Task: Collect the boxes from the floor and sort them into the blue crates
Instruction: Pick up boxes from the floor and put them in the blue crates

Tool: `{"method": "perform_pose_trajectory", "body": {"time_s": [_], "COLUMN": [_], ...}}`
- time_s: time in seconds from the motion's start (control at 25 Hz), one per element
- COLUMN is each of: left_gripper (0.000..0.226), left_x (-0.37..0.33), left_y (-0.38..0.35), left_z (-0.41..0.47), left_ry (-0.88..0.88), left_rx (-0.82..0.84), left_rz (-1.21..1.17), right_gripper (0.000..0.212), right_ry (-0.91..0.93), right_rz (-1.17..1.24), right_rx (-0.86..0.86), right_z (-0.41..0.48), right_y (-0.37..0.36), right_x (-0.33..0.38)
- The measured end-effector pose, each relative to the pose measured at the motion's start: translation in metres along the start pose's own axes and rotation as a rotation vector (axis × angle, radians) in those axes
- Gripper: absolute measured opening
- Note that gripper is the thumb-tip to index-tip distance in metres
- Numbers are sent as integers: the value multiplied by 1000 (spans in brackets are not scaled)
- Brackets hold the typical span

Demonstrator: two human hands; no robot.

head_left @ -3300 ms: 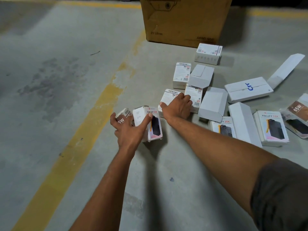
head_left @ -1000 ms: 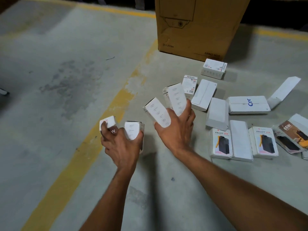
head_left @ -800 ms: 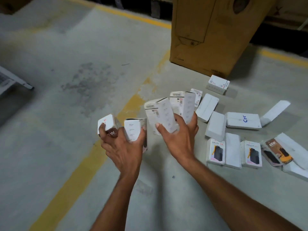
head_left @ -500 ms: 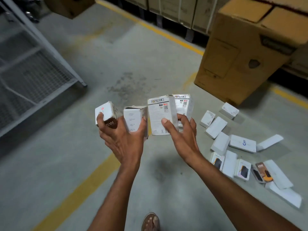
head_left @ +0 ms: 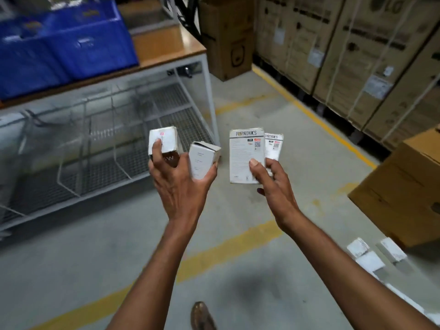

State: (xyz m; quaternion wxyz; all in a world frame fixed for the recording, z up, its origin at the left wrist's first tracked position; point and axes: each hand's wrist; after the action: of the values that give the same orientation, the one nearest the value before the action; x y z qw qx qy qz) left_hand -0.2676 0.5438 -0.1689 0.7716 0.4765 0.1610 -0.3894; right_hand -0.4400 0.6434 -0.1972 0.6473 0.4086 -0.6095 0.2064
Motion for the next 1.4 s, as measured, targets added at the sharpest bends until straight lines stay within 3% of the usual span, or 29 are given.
{"method": "perform_pose_trajectory", "body": {"time_s": [0.16, 0.52, 0.88, 1.4], "left_gripper": [57, 64, 66, 63], "left_x": [53, 151, 280, 391], "left_y": [63, 168, 190, 223], "left_z": [86, 221, 371, 647], "left_ry": [-44, -61, -31, -57], "left_rx": [-15, -70, -198, -467], "left_rz": [46, 143, 263, 177], "right_gripper": [61, 62, 65, 64], "right_ry": [84, 278, 401, 556], "right_rz": [-8, -2, -6, -177], "right_rx": [-4, 151, 263, 176], "right_z": [36, 111, 219, 406], "right_y": [-95, -265, -411, -609], "right_x": [81, 201, 275, 420]}}
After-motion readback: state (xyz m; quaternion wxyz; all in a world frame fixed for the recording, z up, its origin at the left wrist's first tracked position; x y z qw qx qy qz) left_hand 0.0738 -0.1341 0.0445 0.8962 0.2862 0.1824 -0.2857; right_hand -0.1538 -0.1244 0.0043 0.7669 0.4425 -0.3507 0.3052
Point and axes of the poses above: each hand's wrist, its own z-axis towards the middle knuckle, its own y-axis out of the back of the hand, x = y × z, and after that the axes turned 13 degrees about -z, right-handed
